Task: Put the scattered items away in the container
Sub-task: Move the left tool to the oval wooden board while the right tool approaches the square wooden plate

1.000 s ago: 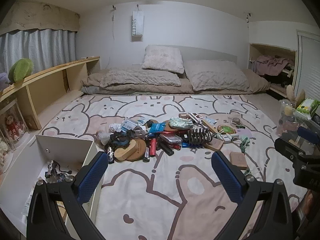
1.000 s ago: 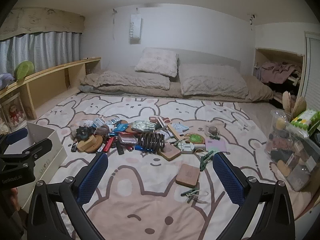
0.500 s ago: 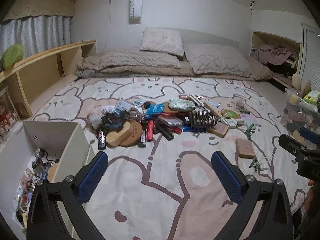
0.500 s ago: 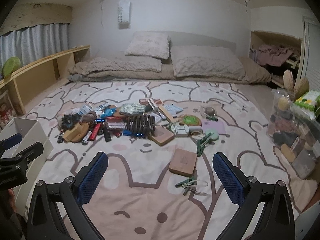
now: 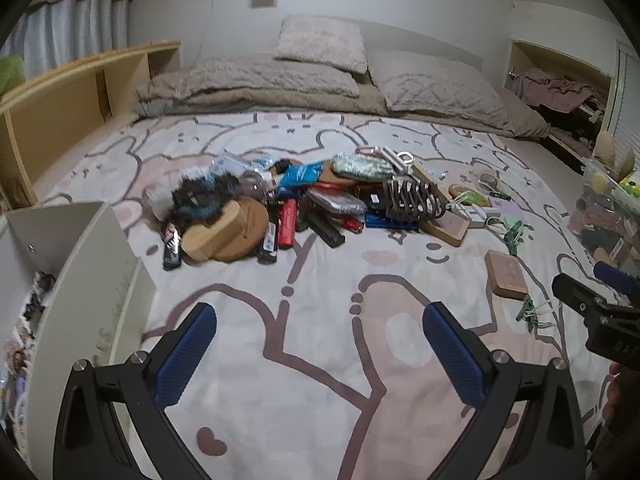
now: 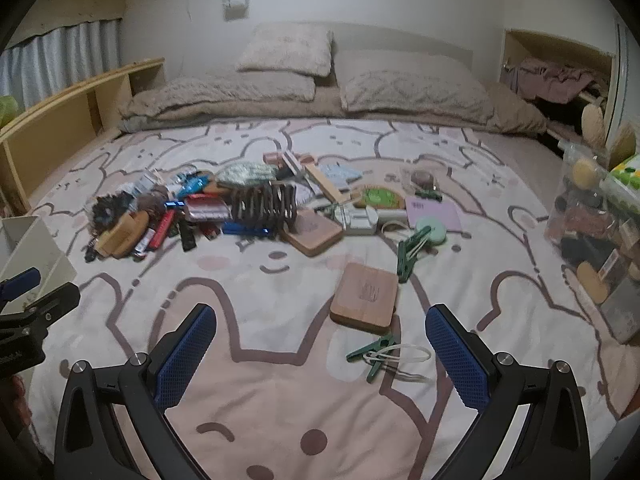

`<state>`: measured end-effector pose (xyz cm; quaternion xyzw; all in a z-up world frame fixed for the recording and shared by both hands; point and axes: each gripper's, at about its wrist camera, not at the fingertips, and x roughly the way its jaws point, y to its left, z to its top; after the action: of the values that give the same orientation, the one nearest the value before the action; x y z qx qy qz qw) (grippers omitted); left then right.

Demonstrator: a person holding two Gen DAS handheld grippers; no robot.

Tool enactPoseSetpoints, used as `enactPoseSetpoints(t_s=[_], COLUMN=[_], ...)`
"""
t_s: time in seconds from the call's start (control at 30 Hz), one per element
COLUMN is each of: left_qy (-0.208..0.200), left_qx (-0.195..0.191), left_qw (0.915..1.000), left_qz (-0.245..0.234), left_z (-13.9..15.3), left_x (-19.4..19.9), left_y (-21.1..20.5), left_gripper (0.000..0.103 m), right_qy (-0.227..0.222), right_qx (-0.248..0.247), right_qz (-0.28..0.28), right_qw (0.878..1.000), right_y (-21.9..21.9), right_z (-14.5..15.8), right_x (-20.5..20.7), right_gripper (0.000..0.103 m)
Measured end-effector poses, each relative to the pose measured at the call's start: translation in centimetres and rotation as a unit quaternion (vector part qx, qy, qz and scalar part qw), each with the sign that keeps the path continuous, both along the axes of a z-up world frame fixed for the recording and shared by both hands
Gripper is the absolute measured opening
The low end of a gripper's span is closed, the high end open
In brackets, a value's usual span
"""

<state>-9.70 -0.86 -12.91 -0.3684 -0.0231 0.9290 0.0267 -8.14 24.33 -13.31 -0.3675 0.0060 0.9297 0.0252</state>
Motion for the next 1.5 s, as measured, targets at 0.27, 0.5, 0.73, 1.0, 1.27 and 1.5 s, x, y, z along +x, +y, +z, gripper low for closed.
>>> enactPoseSetpoints(t_s=[0.27,0.5,0.73,1.0,1.27,1.5], left_qy=[-0.028,-0.049,-0.066,-0.092,-0.098,-0.088], left_qx=[0.0,0.002,-0.003,0.027,0.046,0.055], left_qw=[0.9996,0.9986,0.997,0.9913,0.9841,0.9804], left_qz=[0.005,0.017,0.039,0.09,0.141,0.167], left_z=[-2.4,-4.3,-5.7,-7.0,-7.5,-7.7], left_x=[-2.1,-3.8,-5.8,-9.3,-12.3,-15.0], left_y=[0.2,-0.2,-1.3,-4.7,-8.0,-9.0], left_gripper=[0.103,0.103,0.103,0.103,0.103,0.103], right_qy=[-0.036,-0.07,-0.097,-0.129,-0.15,-0.139], right_qx=[-0.004,-0.012,-0.01,-0.017,-0.026,-0.015], right_qz=[-0.008,-0.019,-0.035,-0.058,-0.083,-0.081], right_qw=[0.999,0.997,0.995,0.99,0.985,0.987], right_y=[0.7,1.7,2.8,4.4,6.0,5.9], right_z=[-3.1,-5.6,-7.4,-9.0,-10.8,-11.3], right_x=[-2.0,-3.6,-5.3,-7.4,-8.7,-9.3], right_gripper=[0.103,0.103,0.103,0.103,0.103,0.103])
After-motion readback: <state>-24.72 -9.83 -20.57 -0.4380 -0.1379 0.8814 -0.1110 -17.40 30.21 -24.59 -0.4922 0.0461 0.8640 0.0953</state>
